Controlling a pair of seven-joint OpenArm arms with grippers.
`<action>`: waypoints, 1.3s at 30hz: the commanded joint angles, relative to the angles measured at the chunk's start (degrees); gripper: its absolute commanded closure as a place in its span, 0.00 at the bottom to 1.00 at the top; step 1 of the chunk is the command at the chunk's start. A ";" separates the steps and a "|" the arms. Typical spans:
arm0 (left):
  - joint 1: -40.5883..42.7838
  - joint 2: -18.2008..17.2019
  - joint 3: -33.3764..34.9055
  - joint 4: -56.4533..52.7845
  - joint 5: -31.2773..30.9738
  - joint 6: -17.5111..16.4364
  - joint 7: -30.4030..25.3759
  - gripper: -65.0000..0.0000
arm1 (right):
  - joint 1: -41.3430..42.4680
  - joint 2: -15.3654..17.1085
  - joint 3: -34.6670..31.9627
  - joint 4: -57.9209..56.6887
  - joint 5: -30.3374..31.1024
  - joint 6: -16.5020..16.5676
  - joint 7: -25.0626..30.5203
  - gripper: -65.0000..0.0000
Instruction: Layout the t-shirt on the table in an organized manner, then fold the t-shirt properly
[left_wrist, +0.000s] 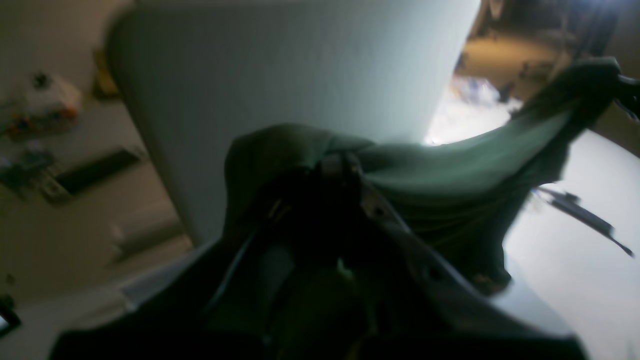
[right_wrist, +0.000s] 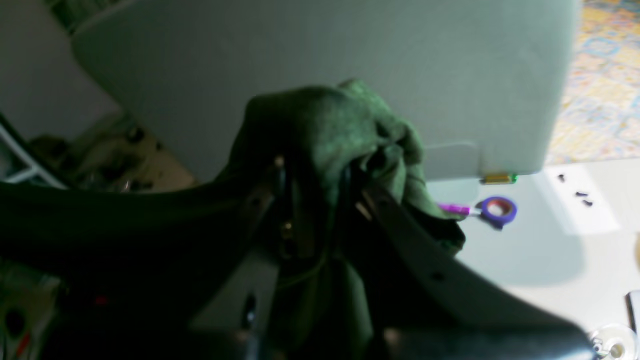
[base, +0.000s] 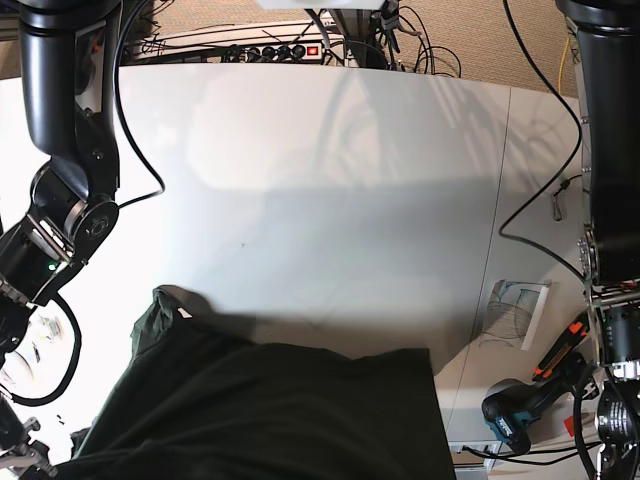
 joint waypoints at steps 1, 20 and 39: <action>-1.86 -0.48 -0.33 0.79 -2.08 0.20 -0.87 1.00 | 2.21 0.72 -0.09 1.60 2.38 0.37 0.87 1.00; 12.41 -7.61 -5.90 1.05 -25.57 -7.63 14.99 1.00 | -24.09 3.50 -0.04 27.06 10.95 0.70 -7.58 1.00; 39.17 -10.34 -17.11 7.69 -33.28 -10.00 23.23 1.00 | -65.88 -6.16 28.13 51.74 31.23 3.43 -11.32 1.00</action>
